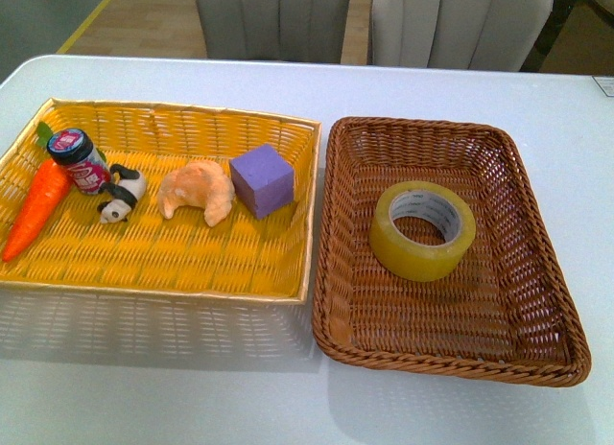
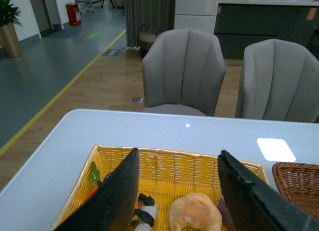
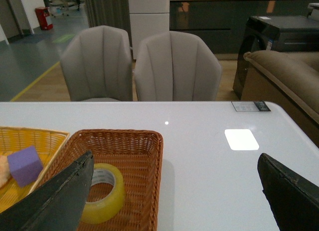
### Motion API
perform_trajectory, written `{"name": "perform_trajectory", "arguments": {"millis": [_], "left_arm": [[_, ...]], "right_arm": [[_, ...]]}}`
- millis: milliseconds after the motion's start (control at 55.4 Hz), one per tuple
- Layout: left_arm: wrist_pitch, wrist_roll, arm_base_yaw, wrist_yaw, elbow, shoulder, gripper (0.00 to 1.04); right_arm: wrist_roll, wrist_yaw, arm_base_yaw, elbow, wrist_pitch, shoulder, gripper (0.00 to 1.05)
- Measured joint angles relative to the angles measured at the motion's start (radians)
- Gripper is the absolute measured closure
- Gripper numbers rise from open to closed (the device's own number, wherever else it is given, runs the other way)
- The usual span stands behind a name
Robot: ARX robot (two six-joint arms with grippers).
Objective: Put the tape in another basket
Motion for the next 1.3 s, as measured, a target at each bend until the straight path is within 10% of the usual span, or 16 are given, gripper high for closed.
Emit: {"name": "perform_trajectory", "arguments": {"millis": [181,632,1300], "left_arm": [[-0.086,0.006,0.067,0.058,-0.078,-0.151,1.04],[-0.417,0.014,0.241,0.227,-0.173,-0.582,1.03],[-0.784,0.015,0.247,0.235,-0.175,-0.978,1.03]], "right_arm": [[0.000,0.000,0.000,0.000,0.000,0.000,0.09],[0.000,0.001,0.000,0.000,0.000,0.000,0.09],[0.000,0.000,0.000,0.000,0.000,0.000,0.09]]}}
